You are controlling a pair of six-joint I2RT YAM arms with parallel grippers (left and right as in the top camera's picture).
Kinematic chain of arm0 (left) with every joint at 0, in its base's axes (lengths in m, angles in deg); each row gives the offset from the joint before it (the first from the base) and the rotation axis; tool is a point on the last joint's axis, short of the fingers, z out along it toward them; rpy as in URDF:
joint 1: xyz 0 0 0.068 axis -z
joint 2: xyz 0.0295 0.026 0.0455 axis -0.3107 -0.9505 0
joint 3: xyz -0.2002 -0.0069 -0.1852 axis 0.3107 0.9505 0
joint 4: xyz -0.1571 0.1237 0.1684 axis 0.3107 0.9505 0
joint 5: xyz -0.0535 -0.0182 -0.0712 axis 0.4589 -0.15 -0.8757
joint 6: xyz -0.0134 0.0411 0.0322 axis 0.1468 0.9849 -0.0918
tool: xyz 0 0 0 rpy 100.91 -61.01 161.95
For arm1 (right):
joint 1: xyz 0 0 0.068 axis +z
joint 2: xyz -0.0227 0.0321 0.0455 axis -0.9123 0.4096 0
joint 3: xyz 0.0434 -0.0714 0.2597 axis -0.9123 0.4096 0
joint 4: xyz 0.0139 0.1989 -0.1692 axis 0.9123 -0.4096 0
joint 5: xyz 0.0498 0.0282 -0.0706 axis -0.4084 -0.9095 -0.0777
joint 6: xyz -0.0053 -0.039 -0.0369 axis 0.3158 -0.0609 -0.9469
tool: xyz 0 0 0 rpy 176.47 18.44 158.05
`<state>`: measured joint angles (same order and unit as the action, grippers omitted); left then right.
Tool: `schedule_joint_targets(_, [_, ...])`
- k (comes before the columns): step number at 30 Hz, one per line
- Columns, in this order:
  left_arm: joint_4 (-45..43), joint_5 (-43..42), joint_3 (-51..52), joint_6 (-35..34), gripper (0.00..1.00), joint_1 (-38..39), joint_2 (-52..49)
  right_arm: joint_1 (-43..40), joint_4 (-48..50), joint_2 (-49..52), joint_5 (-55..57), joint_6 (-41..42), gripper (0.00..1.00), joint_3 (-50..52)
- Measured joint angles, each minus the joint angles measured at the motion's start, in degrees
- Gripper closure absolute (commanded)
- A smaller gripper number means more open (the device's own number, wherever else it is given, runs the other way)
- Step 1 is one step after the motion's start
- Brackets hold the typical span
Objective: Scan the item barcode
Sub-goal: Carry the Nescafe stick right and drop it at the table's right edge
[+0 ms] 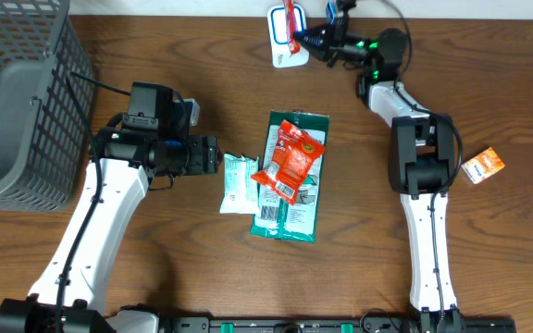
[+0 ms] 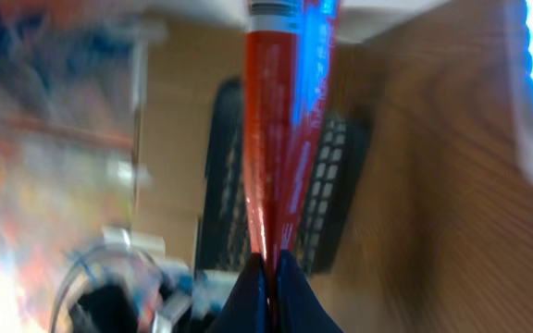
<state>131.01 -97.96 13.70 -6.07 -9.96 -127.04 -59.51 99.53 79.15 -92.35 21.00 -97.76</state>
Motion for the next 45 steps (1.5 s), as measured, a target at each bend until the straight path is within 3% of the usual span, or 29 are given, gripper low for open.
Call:
schedule_joint_targets(6, [0.0,0.0,0.0,0.0,0.18,0.0,0.0,-1.2,6.0,-3.8,-10.3,7.3,0.99,-1.3])
schedule_joint_targets(12, [0.0,0.0,0.0,0.0,0.18,0.0,0.0,-3.1,3.9,-8.4,-14.2,9.2,0.98,-1.3])
schedule_joint_targets(22, [0.0,0.0,0.0,0.0,0.18,0.0,0.0,-5.7,1.3,-15.5,-14.1,9.5,0.98,-1.4])
schedule_joint_targets(30, [0.0,0.0,0.0,0.0,0.18,0.0,0.0,-14.1,-2.7,-15.5,-9.3,8.3,0.98,4.4])
schedule_joint_targets(36, [0.0,0.0,0.0,0.0,0.18,0.0,0.0,-20.1,-15.6,-15.2,-6.2,-0.2,0.98,12.1])
schedule_joint_targets(42, [0.0,0.0,0.0,0.0,0.18,0.0,0.0,-20.5,-23.3,-15.2,-5.7,-11.4,0.98,16.2])
schedule_joint_targets(45, [0.0,0.0,0.0,0.0,0.18,0.0,0.0,-20.4,-35.0,-15.2,-4.4,-18.6,0.99,16.3])
